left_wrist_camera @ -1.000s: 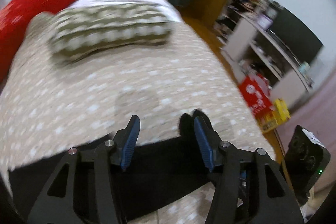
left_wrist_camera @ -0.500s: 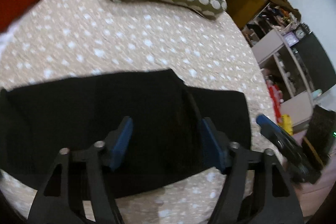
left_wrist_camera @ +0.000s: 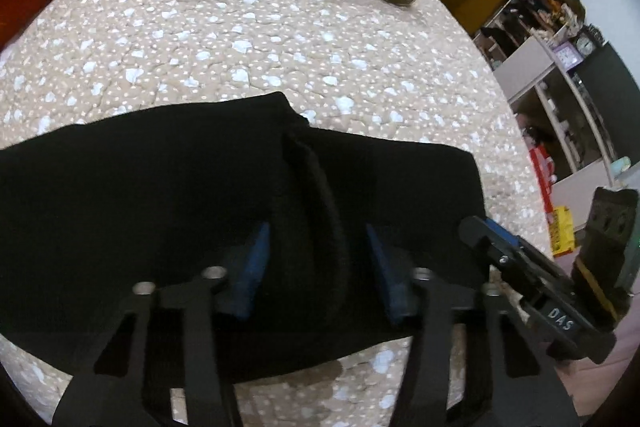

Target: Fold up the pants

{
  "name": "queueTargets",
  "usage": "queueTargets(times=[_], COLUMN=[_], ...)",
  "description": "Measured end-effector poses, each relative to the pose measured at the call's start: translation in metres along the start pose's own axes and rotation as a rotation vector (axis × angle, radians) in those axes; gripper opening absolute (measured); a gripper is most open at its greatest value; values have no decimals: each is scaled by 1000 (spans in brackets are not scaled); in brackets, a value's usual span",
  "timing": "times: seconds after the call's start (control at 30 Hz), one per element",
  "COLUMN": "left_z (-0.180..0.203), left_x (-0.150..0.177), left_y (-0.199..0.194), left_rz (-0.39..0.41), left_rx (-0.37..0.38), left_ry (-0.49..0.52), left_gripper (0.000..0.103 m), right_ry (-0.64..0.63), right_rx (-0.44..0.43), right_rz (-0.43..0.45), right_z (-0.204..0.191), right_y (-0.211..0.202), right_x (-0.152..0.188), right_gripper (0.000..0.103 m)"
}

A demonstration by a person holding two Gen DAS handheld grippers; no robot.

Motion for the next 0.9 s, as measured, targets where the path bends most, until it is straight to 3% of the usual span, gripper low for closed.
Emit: queueTargets(times=[0.03, 0.07, 0.17, 0.3, 0.37, 0.53, 0.8, 0.87, 0.9], left_z=[-1, -4, -10, -26, -39, -49, -54, -56, -58], left_x=[-1, -2, 2, 7, 6, 6, 14, 17, 19], left_y=[0, -2, -16, -27, -32, -15, -21, -25, -27], left_rz=[-1, -1, 29, 63, 90, 46, 47, 45, 46], left_rx=[-3, -4, -7, -48, -115, -95, -88, -88, -91], left_ry=[-3, -5, -7, -24, -47, -74, -92, -98, -101], left_gripper=[23, 19, 16, 7, 7, 7, 7, 11, 20], right_ry=[-1, -6, -66, -142, -201, -190, -239, -261, -273], right_rx=[8, 21, 83, 46, 53, 84, 51, 27, 28], right_rz=[0, 0, 30, 56, 44, -20, -19, -33, -44], right_z=[-2, -3, -17, -45, -59, -53, -73, -83, -86], right_y=[0, -1, -7, -14, -6, 40, 18, 22, 27], right_x=[0, 0, -8, -17, -20, -22, -16, -12, -11], right_gripper=[39, 39, 39, 37, 36, 35, 35, 35, 35])
Point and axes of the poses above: each gripper's, at about its wrist camera, not at the fingertips, and y roughly the way its jaws point, z to its right, x to its underside, the point moved 8 cm from there along y, roughly the way its jaws point, and after that the axes turned 15 degrees about -z, right-handed, at the moved point
